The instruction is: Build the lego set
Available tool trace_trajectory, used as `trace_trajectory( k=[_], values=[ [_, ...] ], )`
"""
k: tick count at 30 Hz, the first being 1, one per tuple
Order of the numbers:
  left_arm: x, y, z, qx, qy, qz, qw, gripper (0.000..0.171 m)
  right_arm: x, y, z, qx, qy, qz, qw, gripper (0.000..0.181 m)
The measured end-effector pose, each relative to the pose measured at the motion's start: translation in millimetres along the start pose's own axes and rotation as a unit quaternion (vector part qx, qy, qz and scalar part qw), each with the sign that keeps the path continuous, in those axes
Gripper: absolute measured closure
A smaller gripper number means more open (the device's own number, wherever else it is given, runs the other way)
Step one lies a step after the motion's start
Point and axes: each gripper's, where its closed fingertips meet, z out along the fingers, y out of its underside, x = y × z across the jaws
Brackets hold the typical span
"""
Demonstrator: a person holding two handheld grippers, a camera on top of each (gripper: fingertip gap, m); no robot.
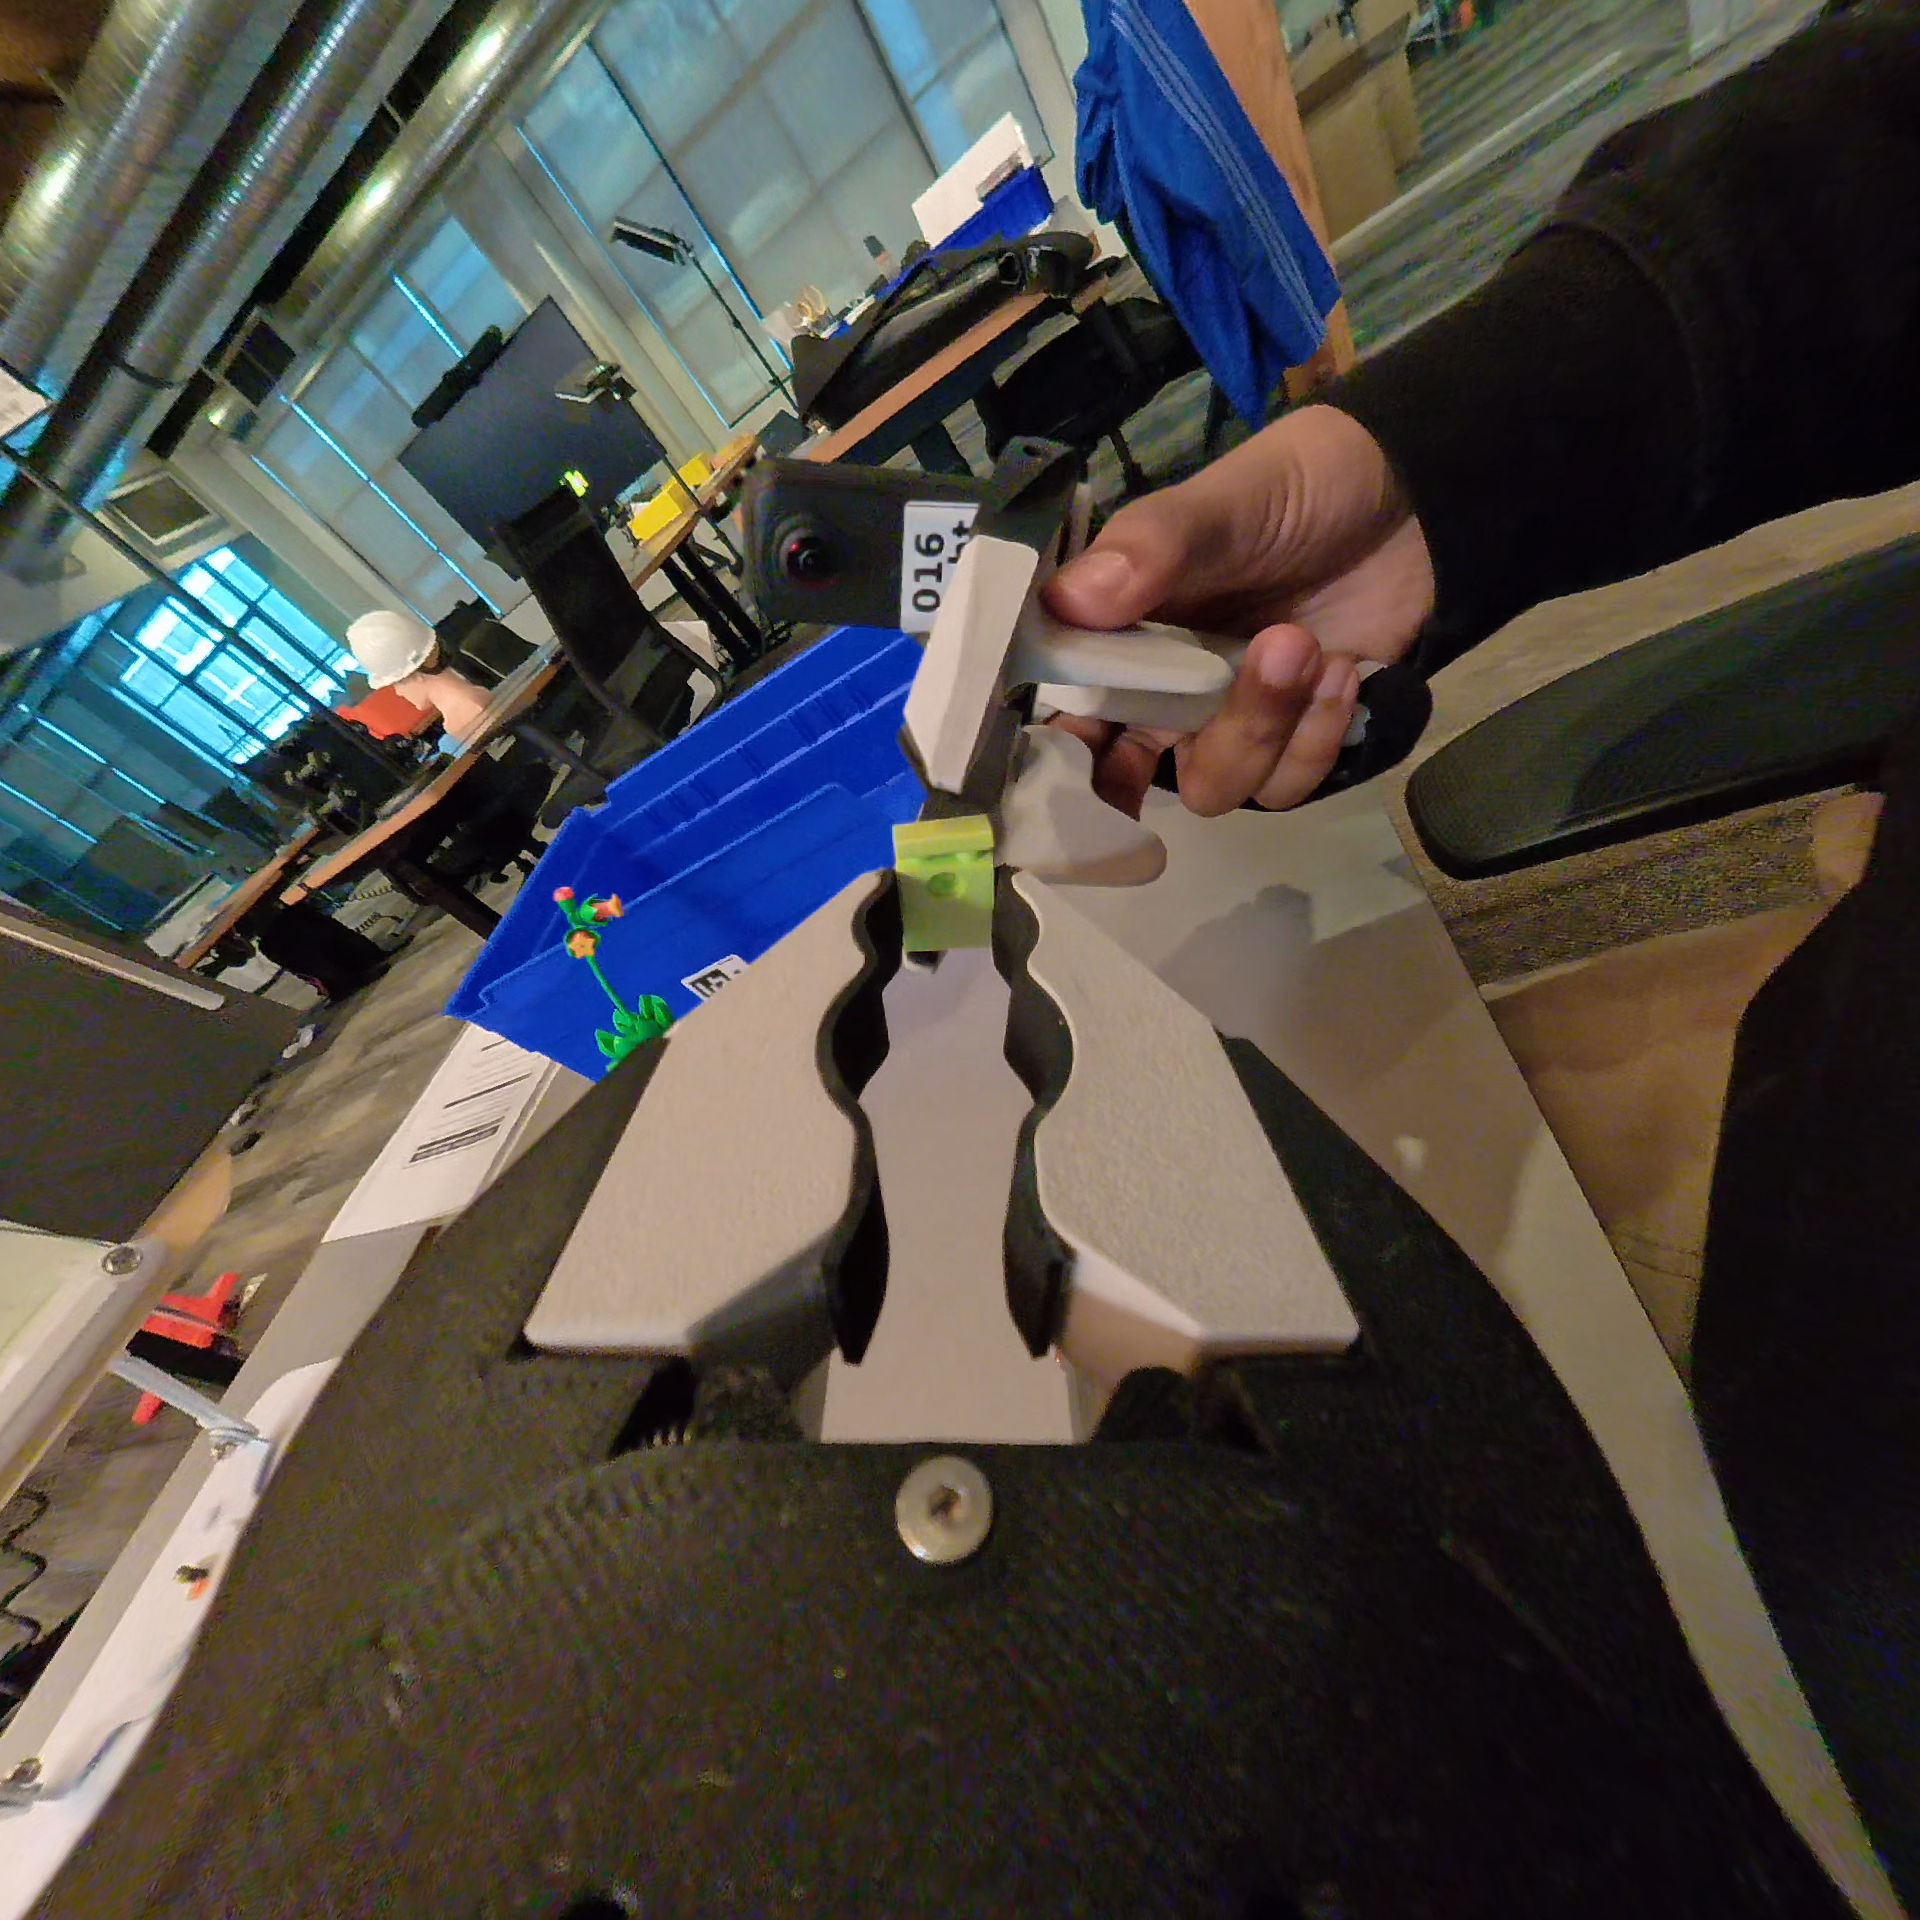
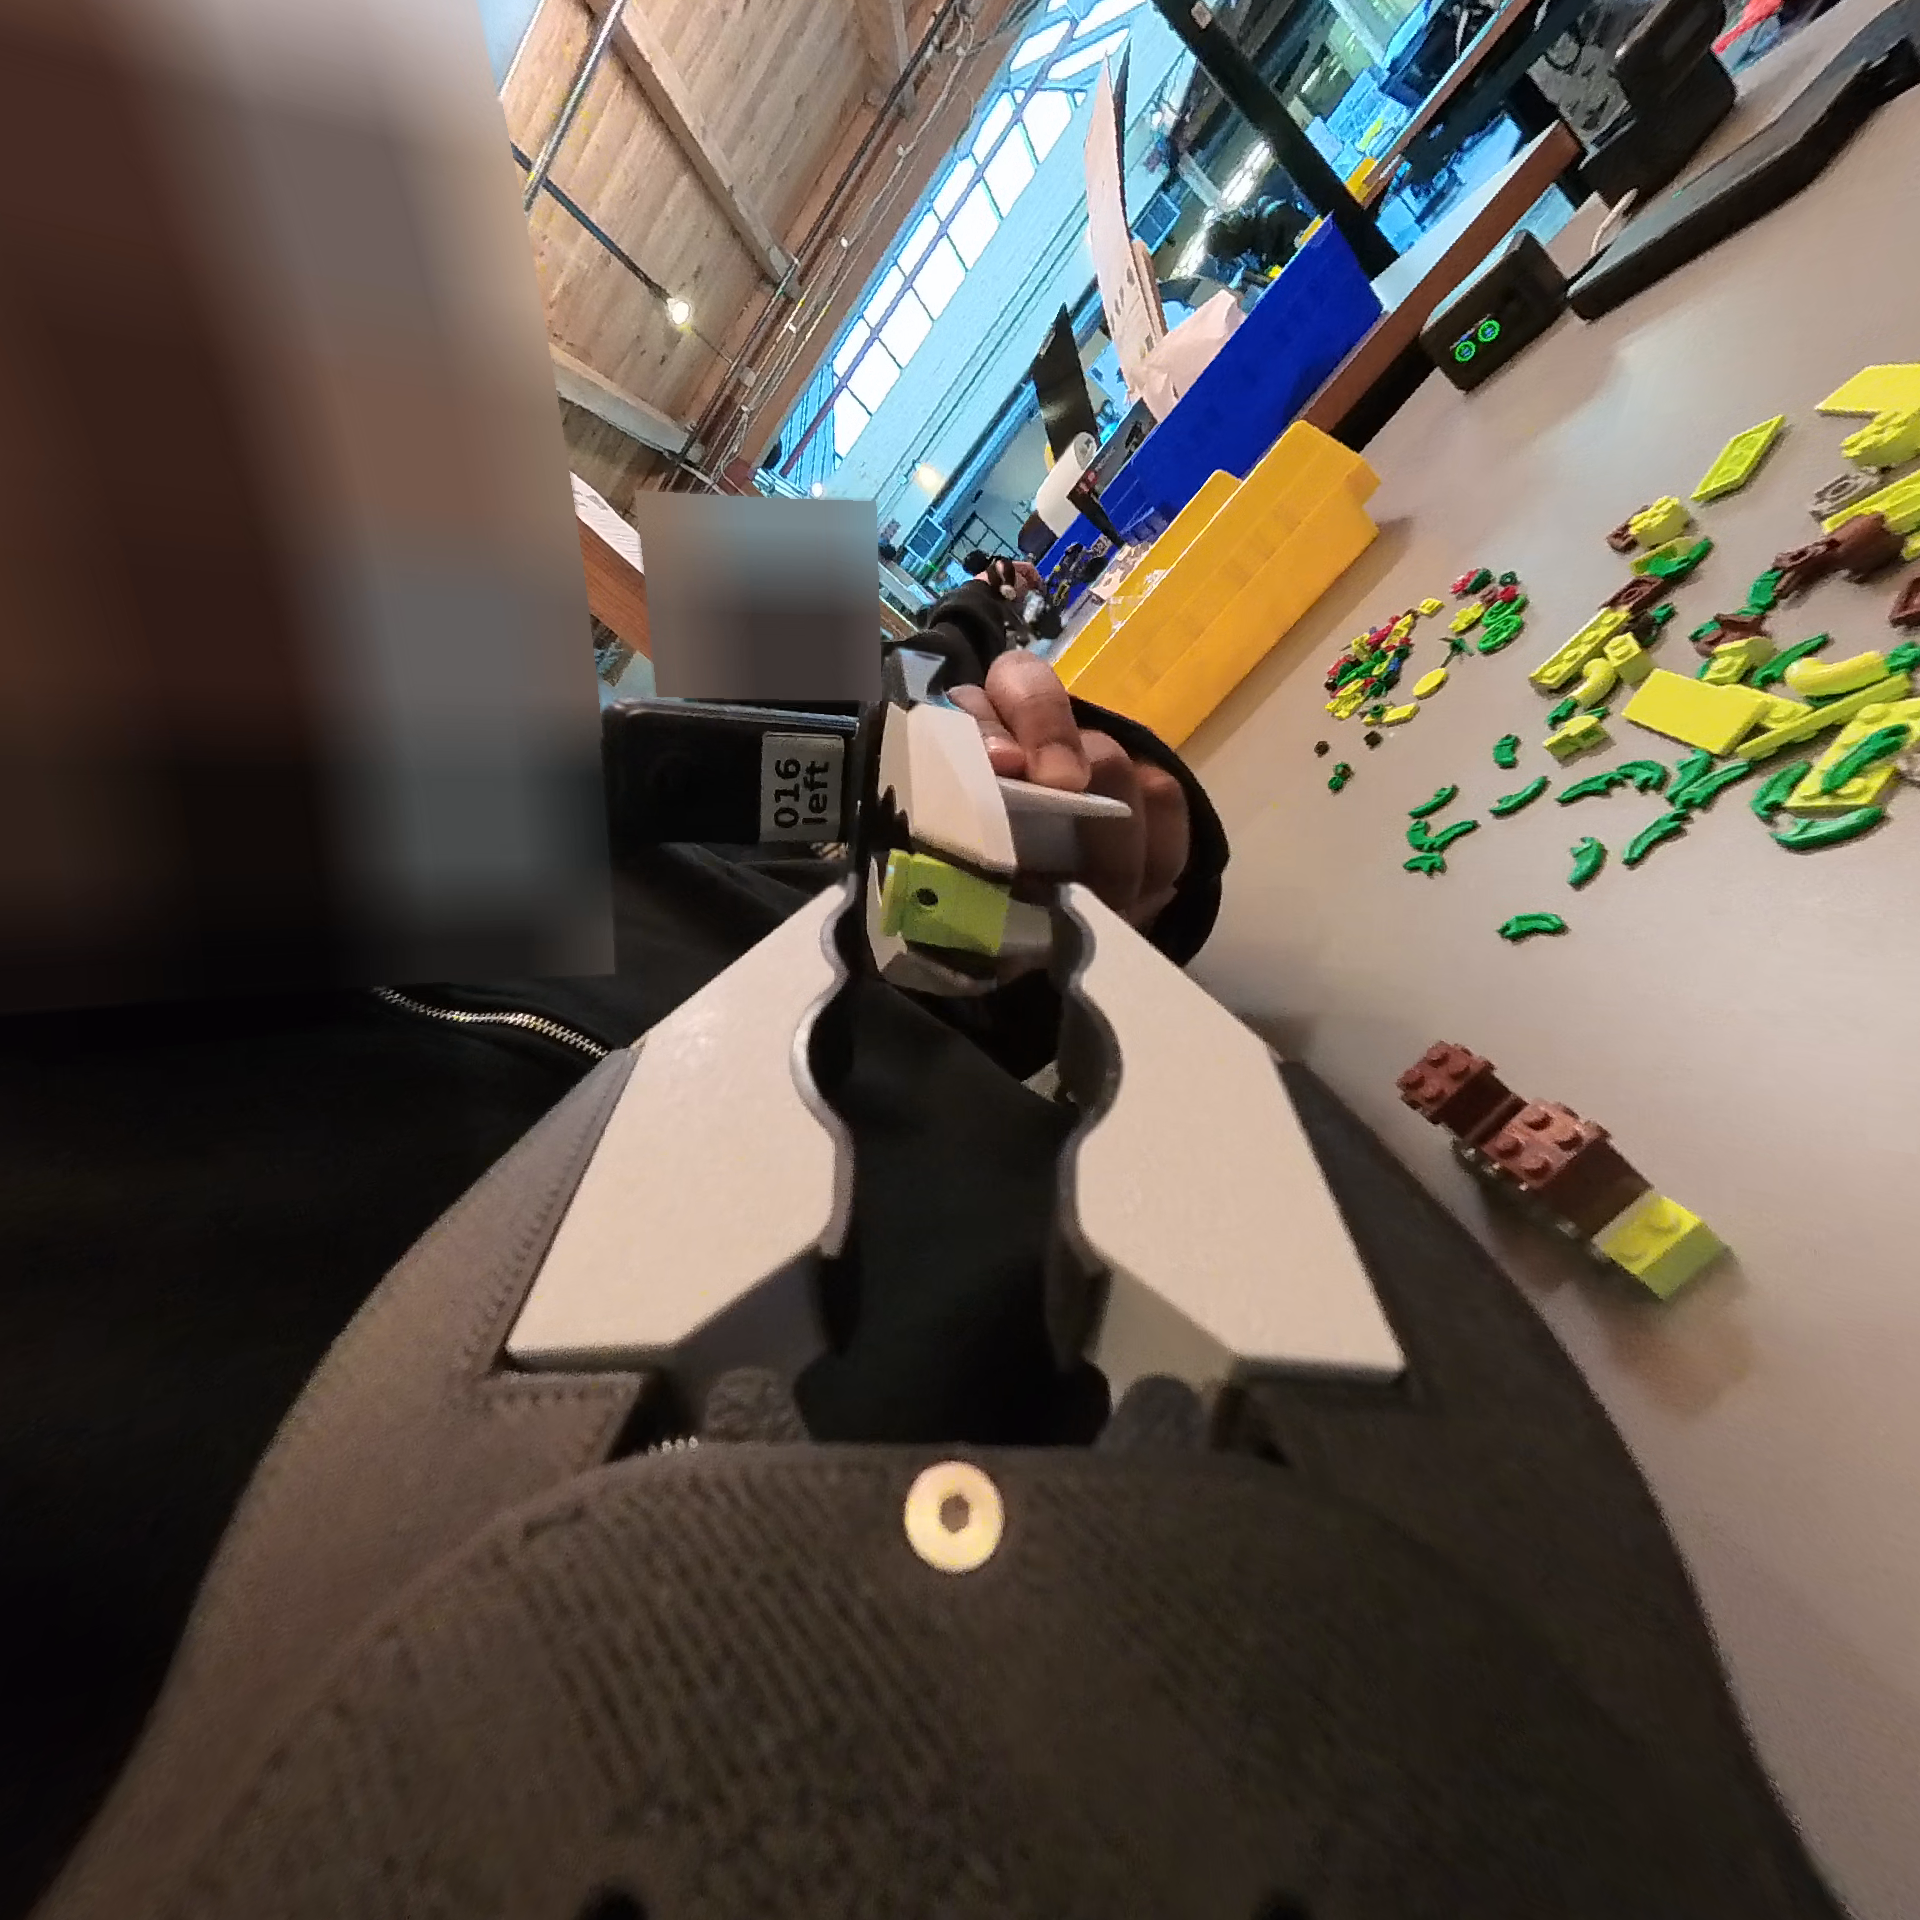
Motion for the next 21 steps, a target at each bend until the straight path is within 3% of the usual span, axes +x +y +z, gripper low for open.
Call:
trace_trajectory(
  k=[3, 8, 21],
  values=[
    [3.0, 1.8, 1.5, -0.004, 0.005, 0.002, 1.0, 0.157, 1.0, 4.4, 1.4, -0.005, -0.004, 0.008, 1.0, 0.144],
    [7.7, 2.5, 3.9, -0.013, 0.01, 0.011, 1.0, 0.156, -0.6, 11.2, 6.6, -0.026, -0.012, 0.009, 1.0, 0.158],
    [2.3, 1.6, 6.1, -0.049, -0.017, 0.024, 0.998, 0.157, 0.4, 6.6, 5.5, -0.015, 0.02, -0.026, 0.999, 0.16]
  ],
)
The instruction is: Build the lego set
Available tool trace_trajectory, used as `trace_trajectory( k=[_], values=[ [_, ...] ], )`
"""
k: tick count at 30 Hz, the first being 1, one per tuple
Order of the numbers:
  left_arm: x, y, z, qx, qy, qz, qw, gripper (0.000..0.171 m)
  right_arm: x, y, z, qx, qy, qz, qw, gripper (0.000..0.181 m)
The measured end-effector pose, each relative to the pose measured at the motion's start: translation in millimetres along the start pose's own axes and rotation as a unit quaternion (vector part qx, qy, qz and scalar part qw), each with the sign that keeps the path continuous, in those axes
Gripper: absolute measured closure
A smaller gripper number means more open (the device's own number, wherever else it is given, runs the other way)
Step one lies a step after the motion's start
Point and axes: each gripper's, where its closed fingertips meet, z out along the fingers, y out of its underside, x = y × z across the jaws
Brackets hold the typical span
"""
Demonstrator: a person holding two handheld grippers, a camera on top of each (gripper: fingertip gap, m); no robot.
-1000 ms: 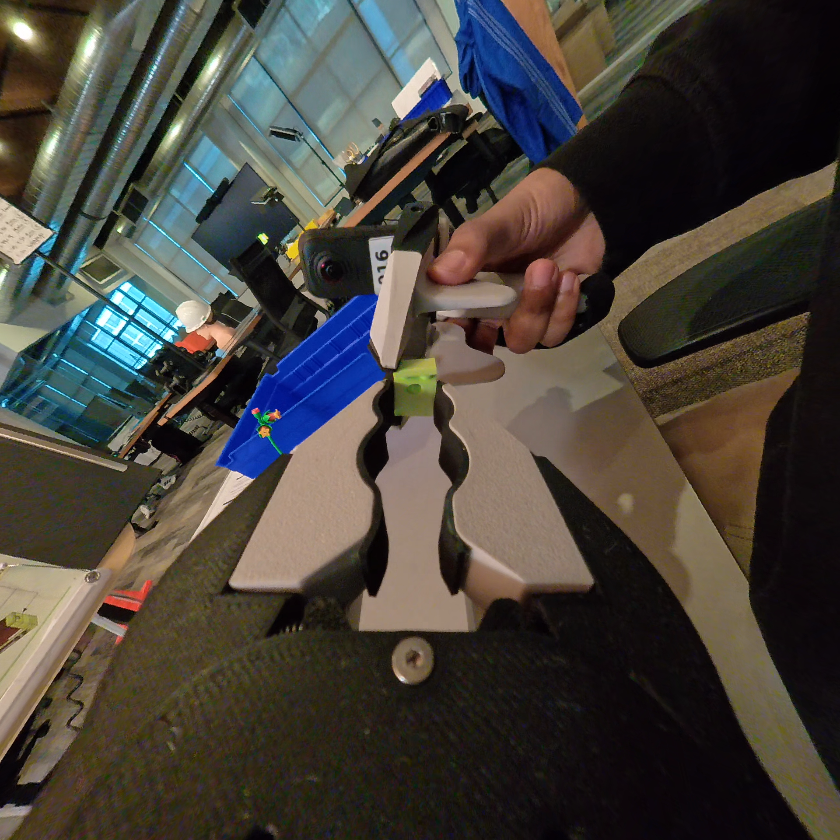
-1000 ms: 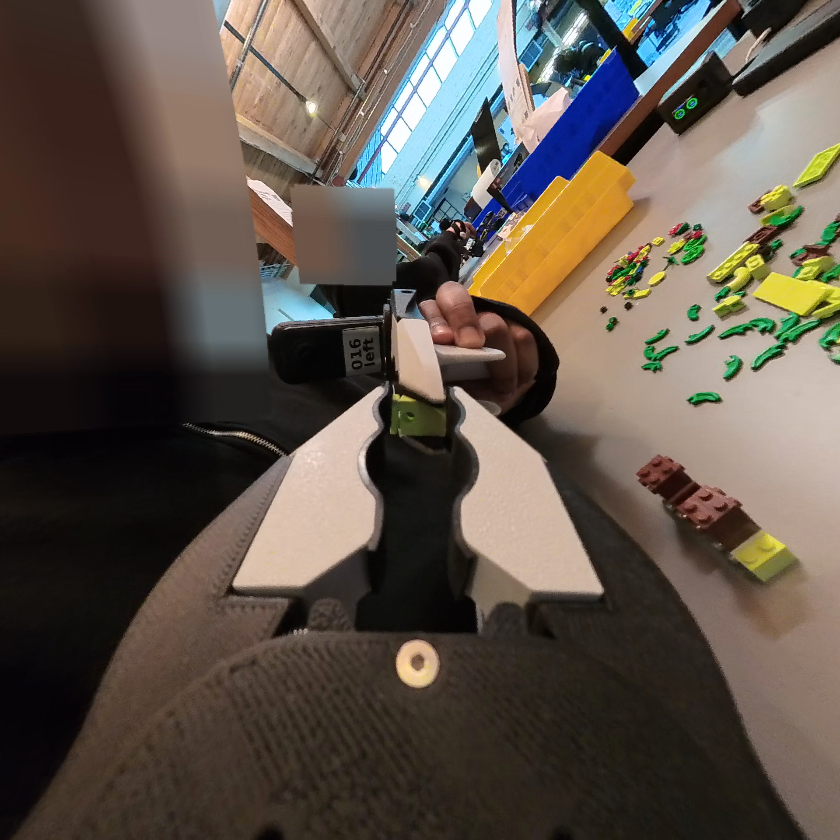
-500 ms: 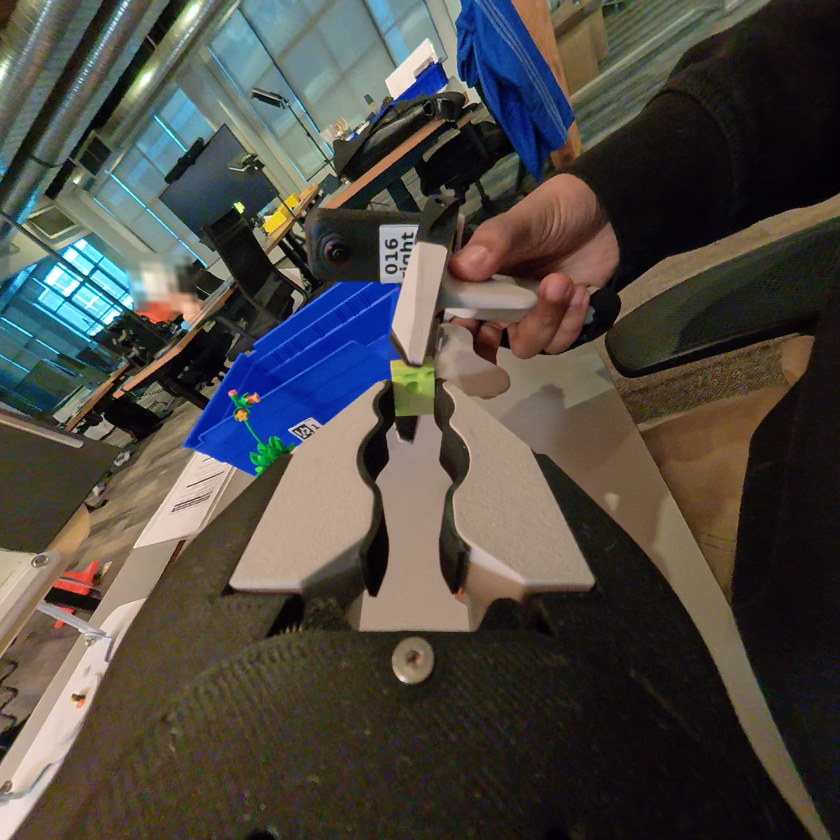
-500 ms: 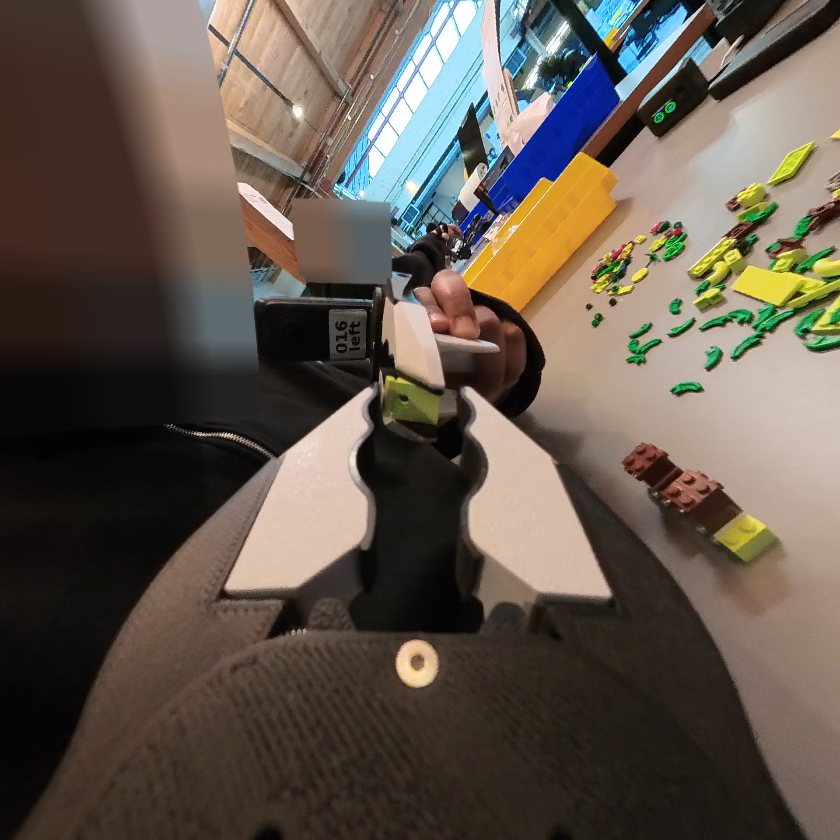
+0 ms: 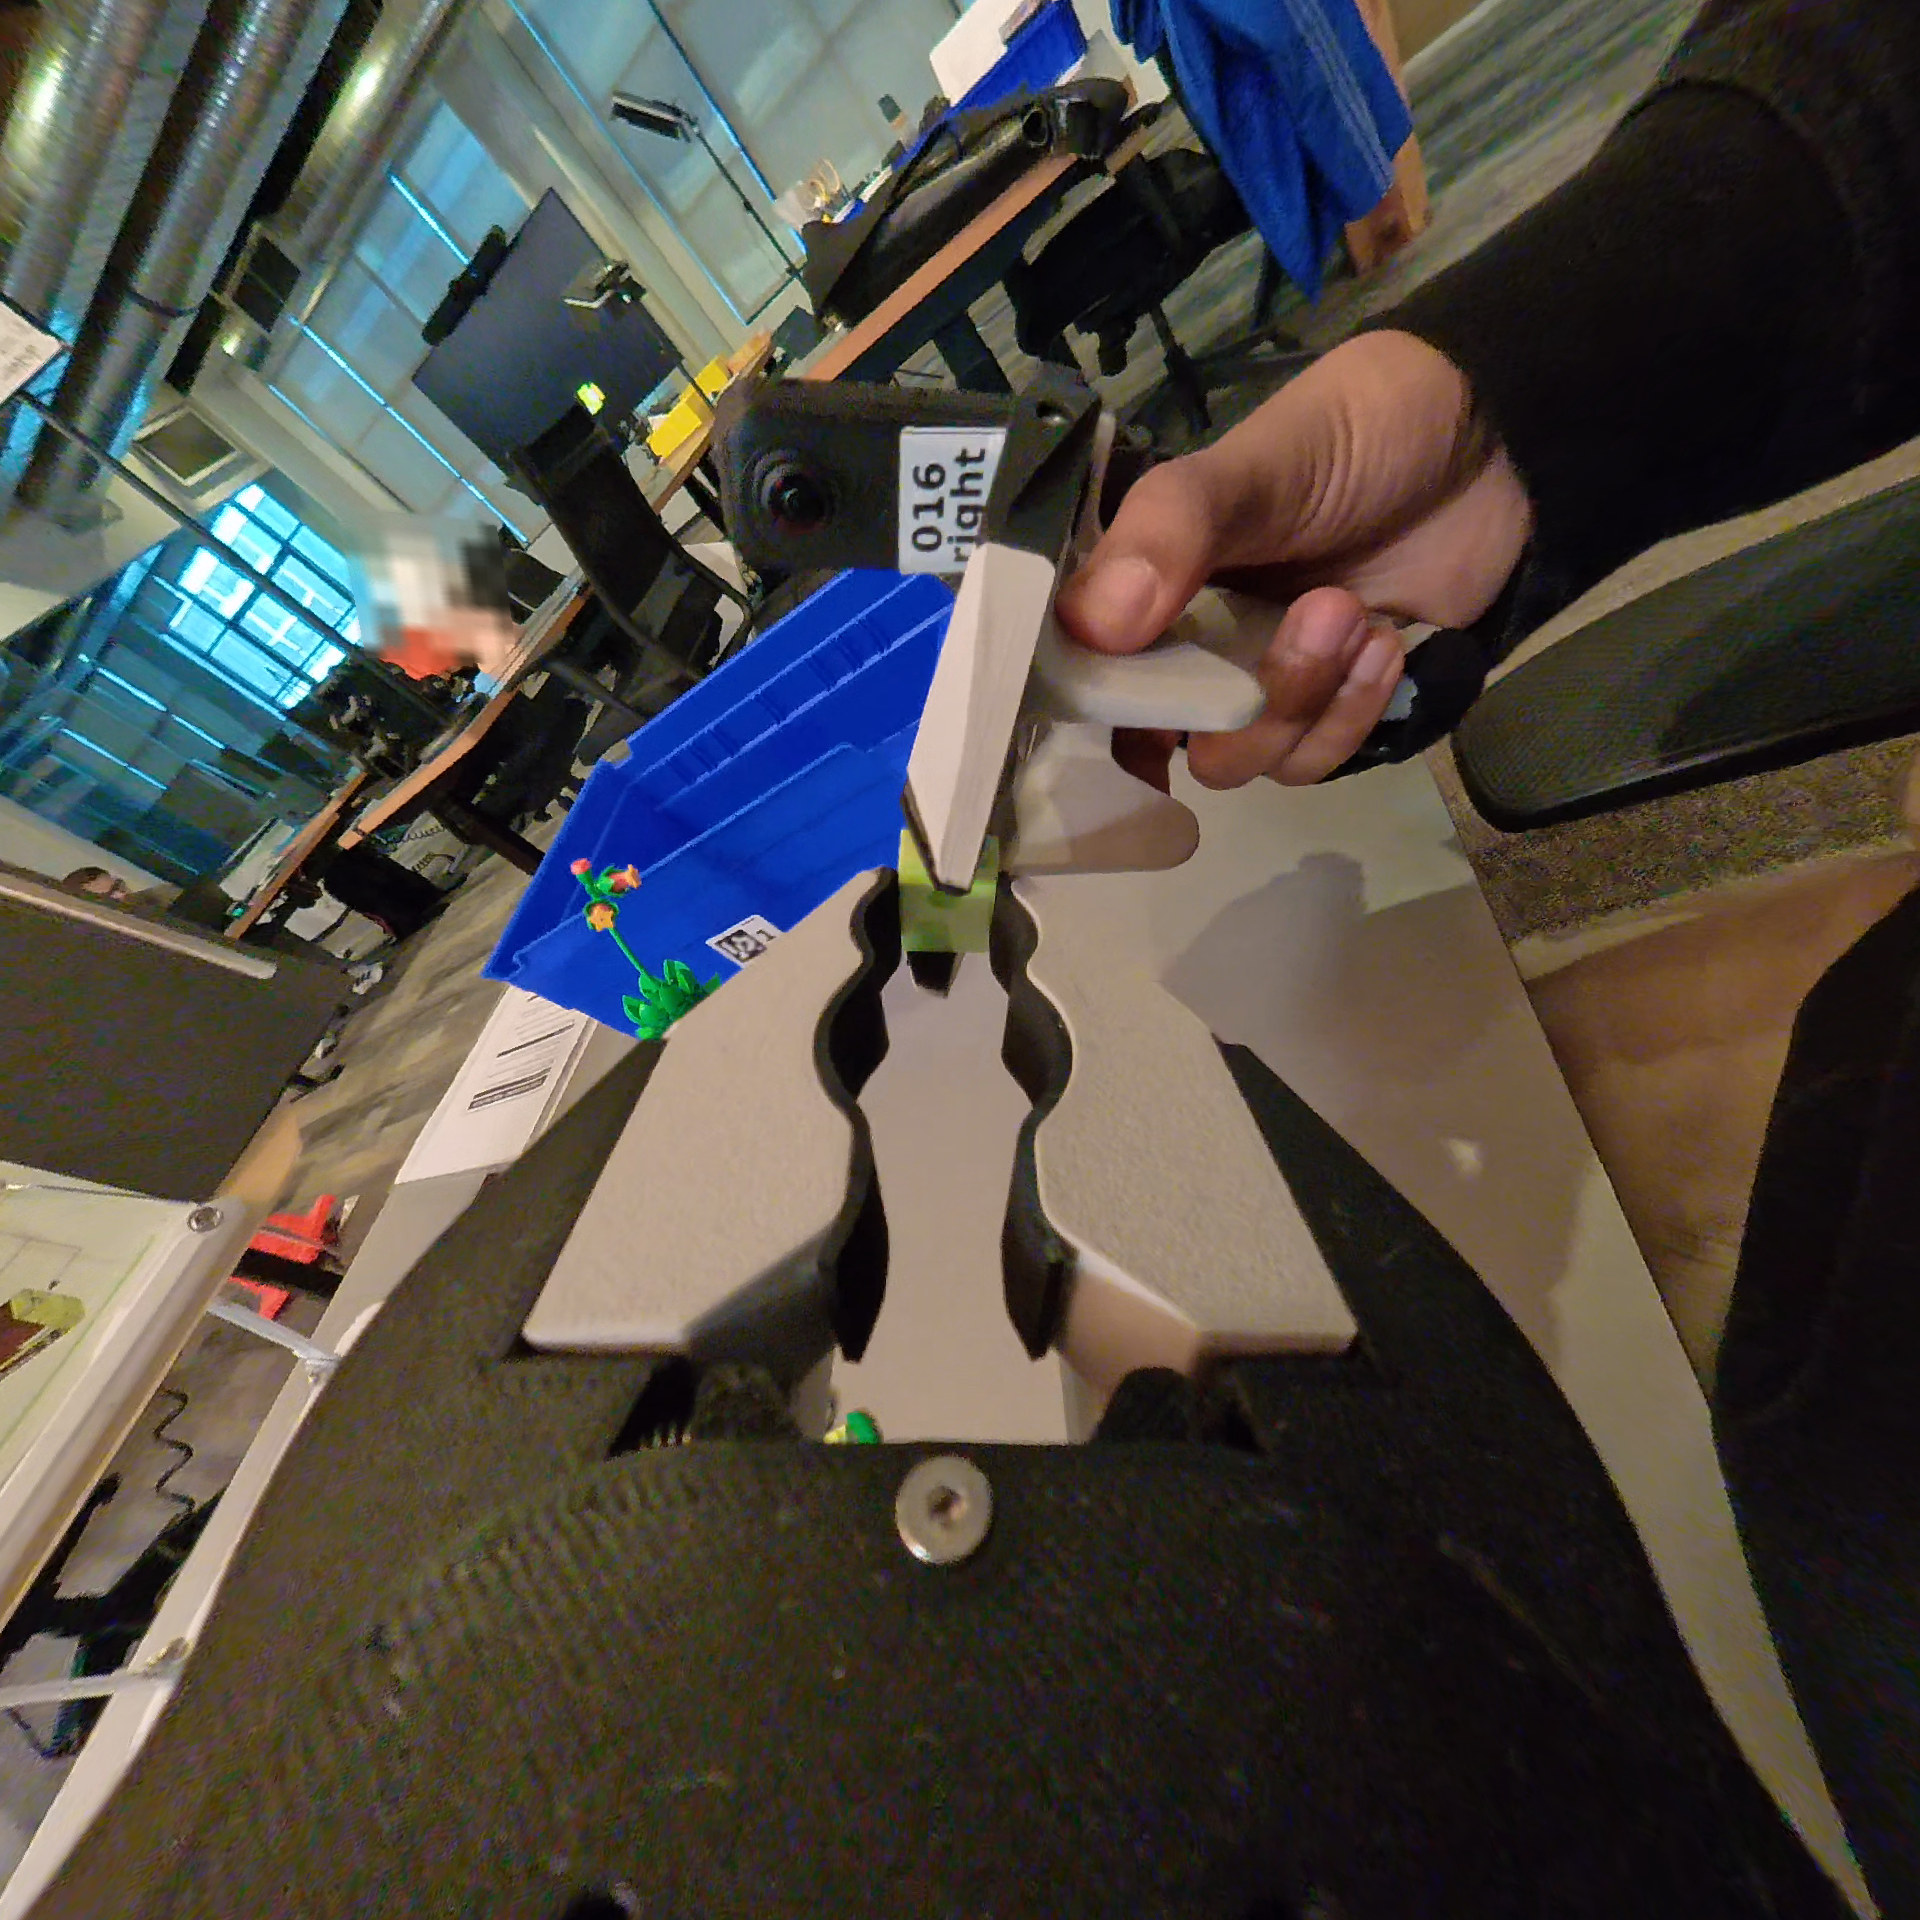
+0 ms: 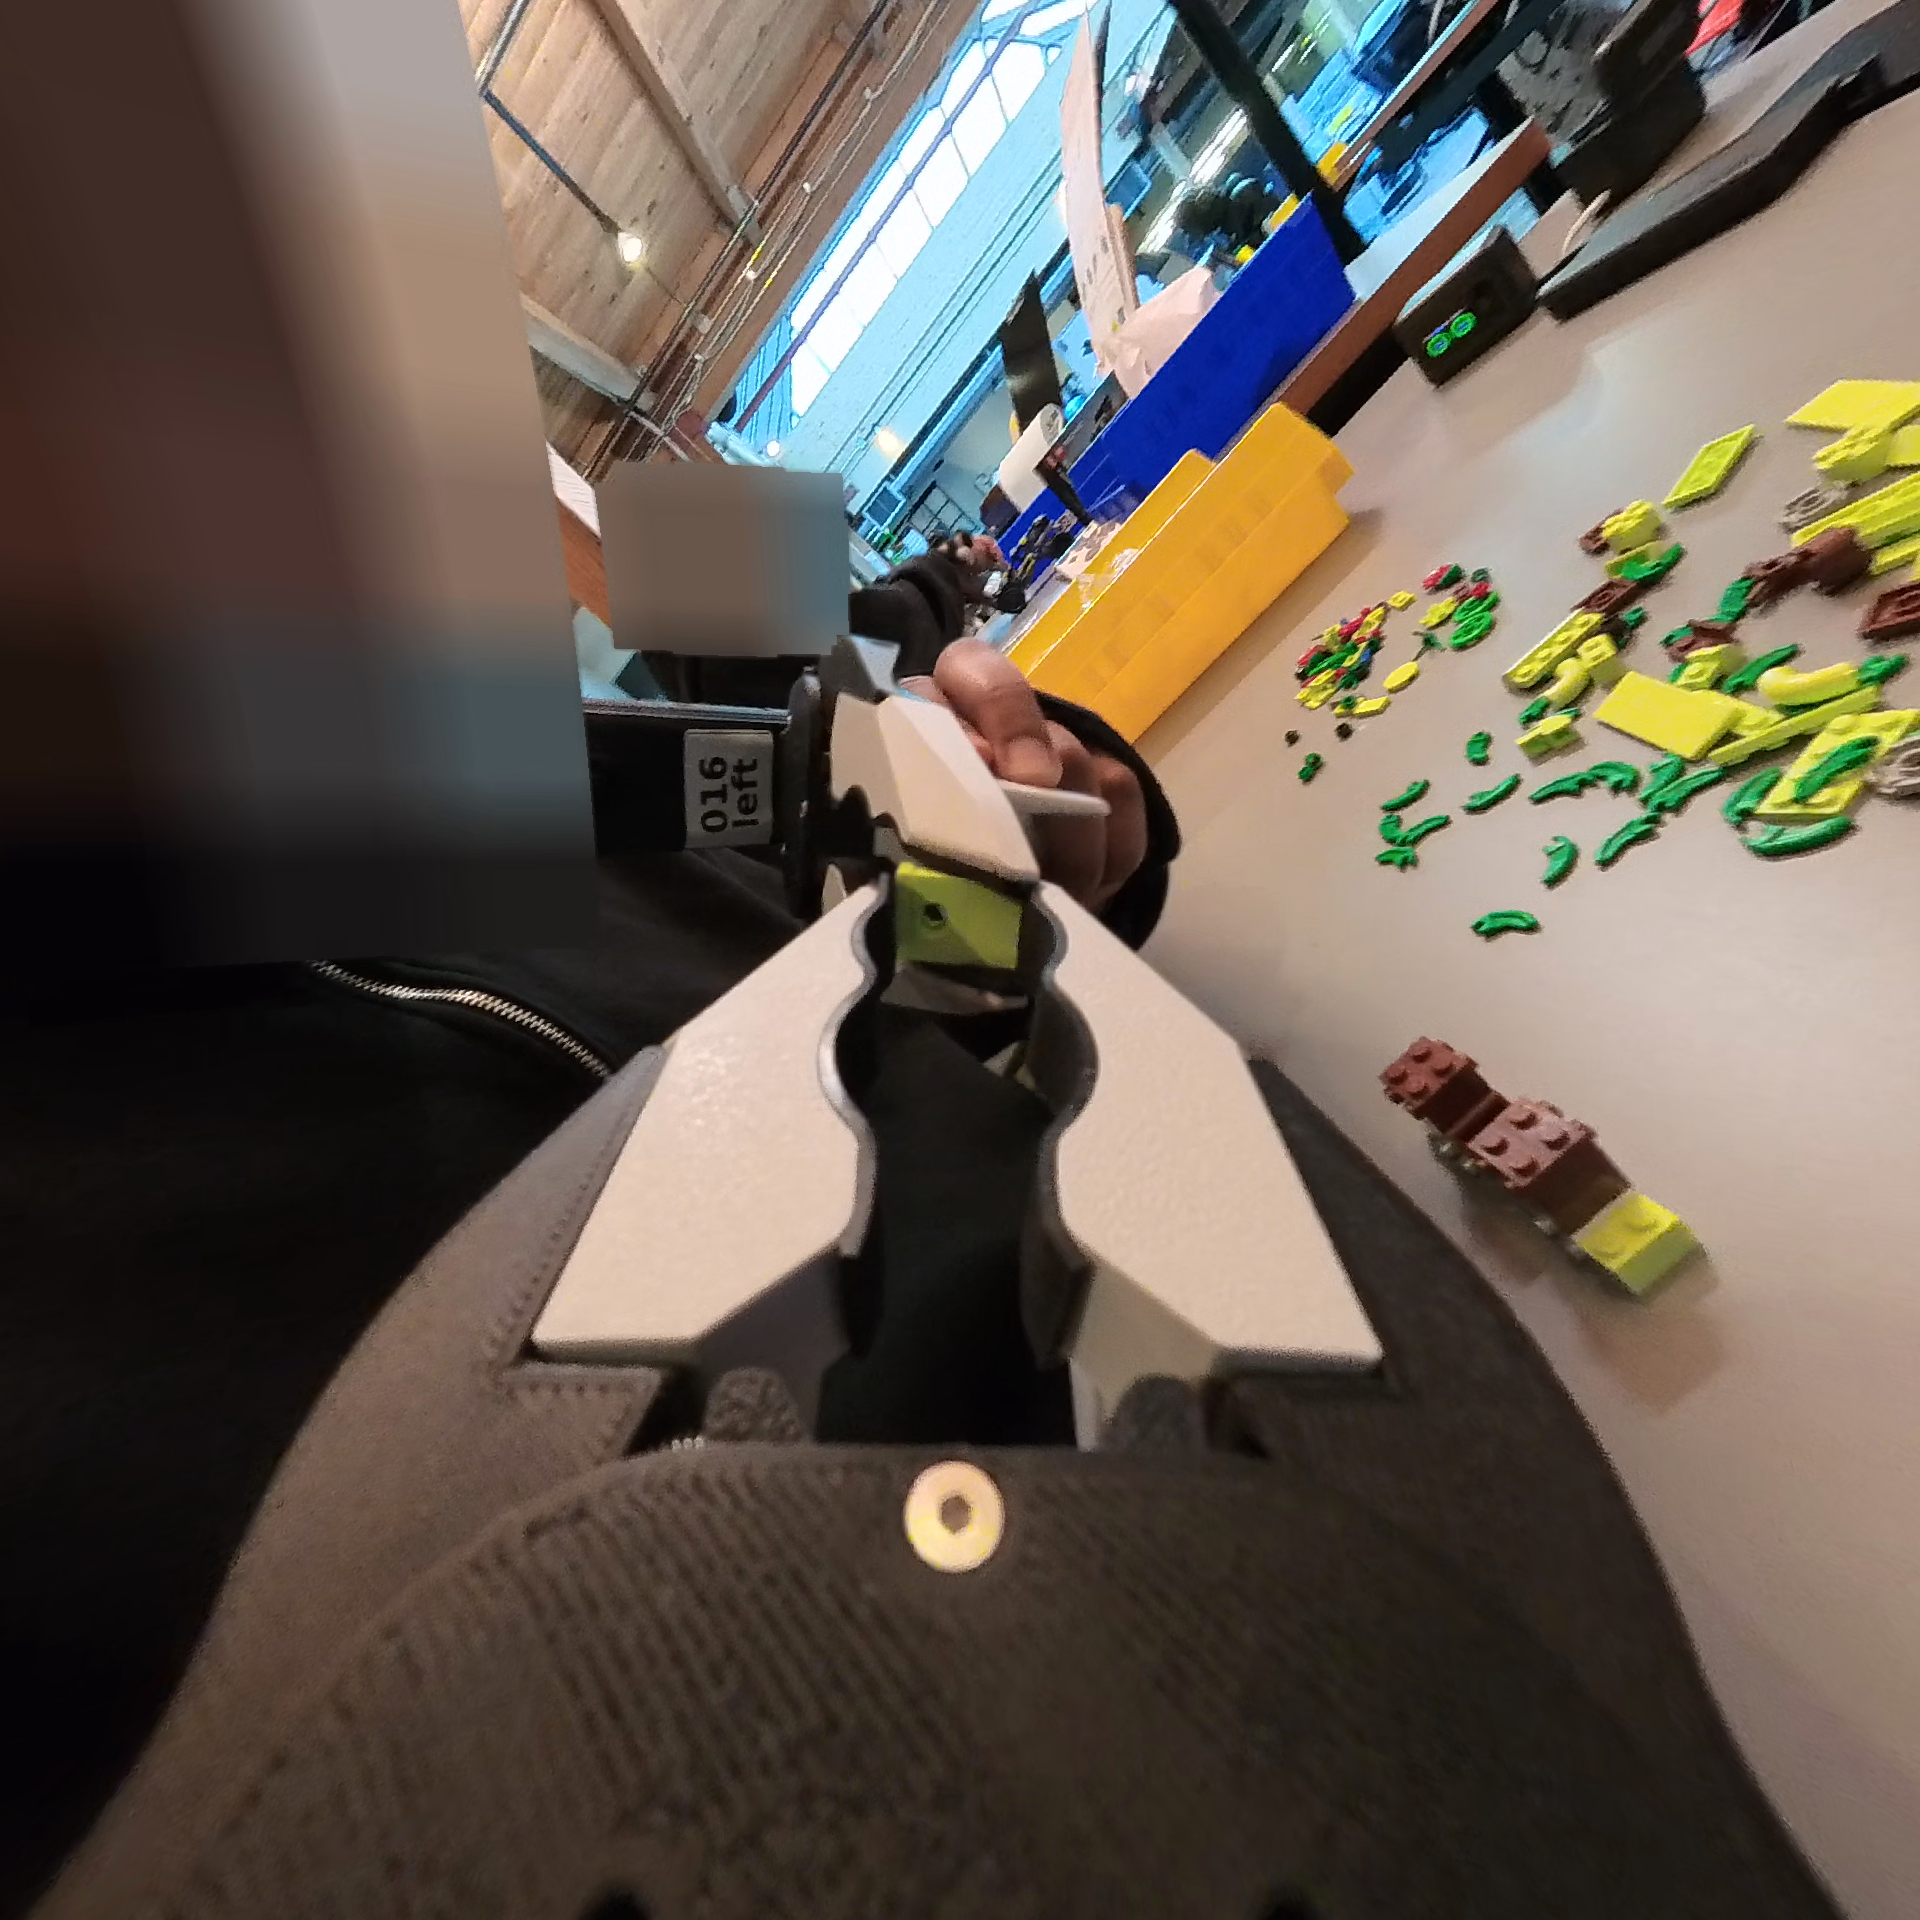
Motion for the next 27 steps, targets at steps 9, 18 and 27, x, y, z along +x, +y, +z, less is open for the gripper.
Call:
trace_trajectory(
  k=[9, 18, 27],
  values=[
    [-1, 5, 0, 0.009, -0.005, 0.005, 1.0, 0.157, 6, 0, 2, 0.01, 0.04, -0.042, 0.998, 0.159],
    [-4, -10, -12, 0.087, 0.004, -0.038, 0.995, 0.143, -6, -7, 4, 0.016, 0.071, -0.196, 0.978, 0.16],
    [-13, 13, -38, 0.162, 0.106, -0.378, 0.905, 0.126, 3, -11, 4, -0.009, 0.186, -0.47, 0.863, 0.159]
  ],
)
